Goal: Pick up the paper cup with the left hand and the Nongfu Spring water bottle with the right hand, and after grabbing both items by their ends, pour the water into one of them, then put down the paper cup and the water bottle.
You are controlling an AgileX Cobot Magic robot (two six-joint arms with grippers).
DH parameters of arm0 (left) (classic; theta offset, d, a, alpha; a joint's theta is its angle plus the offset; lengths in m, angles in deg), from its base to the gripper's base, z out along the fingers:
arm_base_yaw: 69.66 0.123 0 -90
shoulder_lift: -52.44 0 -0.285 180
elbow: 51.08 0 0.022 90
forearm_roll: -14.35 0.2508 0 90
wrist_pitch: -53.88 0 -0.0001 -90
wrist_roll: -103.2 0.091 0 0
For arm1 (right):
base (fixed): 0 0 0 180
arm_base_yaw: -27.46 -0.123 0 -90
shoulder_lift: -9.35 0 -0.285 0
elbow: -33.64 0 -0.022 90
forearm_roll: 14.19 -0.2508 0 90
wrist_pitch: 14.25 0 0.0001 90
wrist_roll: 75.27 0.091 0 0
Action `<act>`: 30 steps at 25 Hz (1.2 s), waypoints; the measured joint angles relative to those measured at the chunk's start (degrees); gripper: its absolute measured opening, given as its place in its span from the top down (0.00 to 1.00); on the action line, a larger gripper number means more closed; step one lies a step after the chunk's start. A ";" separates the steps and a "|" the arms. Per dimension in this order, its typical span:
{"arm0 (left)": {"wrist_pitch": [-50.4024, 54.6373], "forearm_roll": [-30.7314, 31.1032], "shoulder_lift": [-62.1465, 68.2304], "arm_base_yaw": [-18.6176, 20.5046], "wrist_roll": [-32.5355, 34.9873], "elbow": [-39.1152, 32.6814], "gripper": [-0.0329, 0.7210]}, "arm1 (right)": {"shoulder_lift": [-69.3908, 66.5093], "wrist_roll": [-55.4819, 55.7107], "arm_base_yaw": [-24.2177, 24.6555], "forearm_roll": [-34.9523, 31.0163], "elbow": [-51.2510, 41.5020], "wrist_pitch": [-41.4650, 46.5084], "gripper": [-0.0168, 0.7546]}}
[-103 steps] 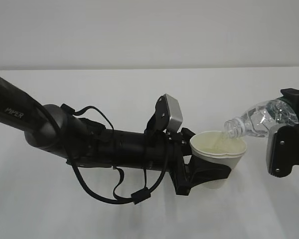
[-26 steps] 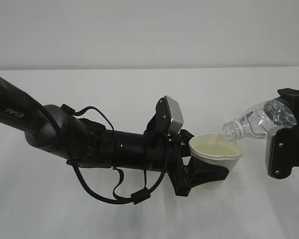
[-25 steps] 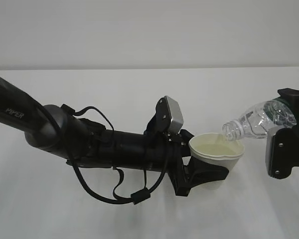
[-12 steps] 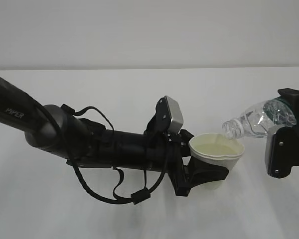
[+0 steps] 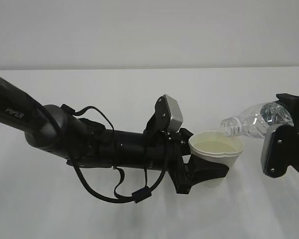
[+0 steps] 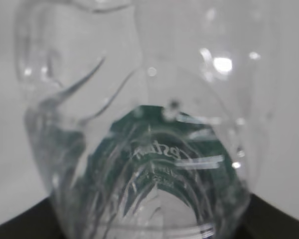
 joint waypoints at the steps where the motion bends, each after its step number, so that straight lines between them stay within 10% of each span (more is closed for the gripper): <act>1: 0.00 -0.17 0.00 0.00 0.00 0.00 0.37 | -0.21 0.58 0.00 0.00 0.00 -0.26 0.46; 30: 1.07 -2.95 0.25 4.05 1.17 1.72 0.37 | -0.62 48.73 0.00 -2.10 -3.72 -12.74 0.46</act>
